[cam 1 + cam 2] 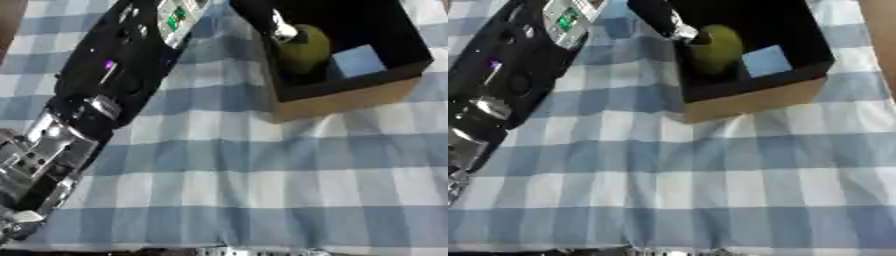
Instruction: Pick up objects on the table and place them in the box.
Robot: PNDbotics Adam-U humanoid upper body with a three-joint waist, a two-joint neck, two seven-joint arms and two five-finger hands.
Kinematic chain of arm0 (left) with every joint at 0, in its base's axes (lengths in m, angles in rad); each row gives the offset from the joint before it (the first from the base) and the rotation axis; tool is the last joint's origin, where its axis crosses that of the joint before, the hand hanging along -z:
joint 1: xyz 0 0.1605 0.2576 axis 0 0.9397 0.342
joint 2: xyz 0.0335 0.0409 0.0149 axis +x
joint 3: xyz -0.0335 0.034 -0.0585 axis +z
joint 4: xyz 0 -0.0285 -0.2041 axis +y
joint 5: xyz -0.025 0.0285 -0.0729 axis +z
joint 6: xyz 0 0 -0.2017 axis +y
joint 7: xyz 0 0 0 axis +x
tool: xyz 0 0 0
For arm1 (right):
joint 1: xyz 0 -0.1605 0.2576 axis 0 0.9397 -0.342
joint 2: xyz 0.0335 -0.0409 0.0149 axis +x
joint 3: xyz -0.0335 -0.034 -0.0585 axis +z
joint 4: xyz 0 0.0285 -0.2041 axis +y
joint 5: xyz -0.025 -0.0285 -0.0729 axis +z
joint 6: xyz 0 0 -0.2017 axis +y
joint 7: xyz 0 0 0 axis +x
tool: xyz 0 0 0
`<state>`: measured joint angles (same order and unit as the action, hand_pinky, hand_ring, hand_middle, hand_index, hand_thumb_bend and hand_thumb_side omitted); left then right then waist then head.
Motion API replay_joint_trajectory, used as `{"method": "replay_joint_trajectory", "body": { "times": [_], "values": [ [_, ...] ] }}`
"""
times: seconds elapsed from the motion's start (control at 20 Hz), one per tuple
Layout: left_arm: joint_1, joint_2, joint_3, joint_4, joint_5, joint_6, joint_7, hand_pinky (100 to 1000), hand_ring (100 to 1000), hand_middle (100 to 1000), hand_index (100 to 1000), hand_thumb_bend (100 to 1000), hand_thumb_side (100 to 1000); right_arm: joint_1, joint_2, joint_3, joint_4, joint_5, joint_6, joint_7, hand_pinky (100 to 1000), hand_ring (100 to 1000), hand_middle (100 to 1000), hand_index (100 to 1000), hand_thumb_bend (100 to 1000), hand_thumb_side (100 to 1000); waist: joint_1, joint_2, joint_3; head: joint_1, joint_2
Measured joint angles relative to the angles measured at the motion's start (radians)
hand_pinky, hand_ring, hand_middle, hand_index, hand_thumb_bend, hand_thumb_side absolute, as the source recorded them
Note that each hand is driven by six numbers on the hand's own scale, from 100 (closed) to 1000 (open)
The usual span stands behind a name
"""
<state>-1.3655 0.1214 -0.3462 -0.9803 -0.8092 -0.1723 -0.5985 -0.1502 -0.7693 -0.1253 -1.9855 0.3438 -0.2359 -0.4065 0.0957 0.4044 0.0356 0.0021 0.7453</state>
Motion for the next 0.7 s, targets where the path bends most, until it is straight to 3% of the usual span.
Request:
{"method": "replay_joint_trajectory", "body": {
  "times": [0.2,0.4,0.7],
  "values": [
    [0.000,0.000,0.007,0.000,-0.001,-0.007,-0.003,893,878,838,950,593,593,0.002,0.000,0.000,0.000,0.000,0.000,0.000,901,1000,561,887,100,470,0.000,0.000,0.002,0.000,0.000],
    [0.000,0.006,0.013,-0.002,0.011,-0.007,-0.003,880,865,821,936,522,571,0.003,0.000,0.001,0.000,0.000,0.001,0.000,902,1000,560,887,100,470,0.000,0.000,0.004,0.000,0.001],
    [-0.001,0.099,0.037,-0.022,0.021,0.004,0.014,887,874,826,921,506,437,0.020,0.000,-0.002,0.000,0.002,0.006,-0.002,902,1000,559,887,100,470,0.004,0.000,0.011,-0.011,0.001]
  ]
}}
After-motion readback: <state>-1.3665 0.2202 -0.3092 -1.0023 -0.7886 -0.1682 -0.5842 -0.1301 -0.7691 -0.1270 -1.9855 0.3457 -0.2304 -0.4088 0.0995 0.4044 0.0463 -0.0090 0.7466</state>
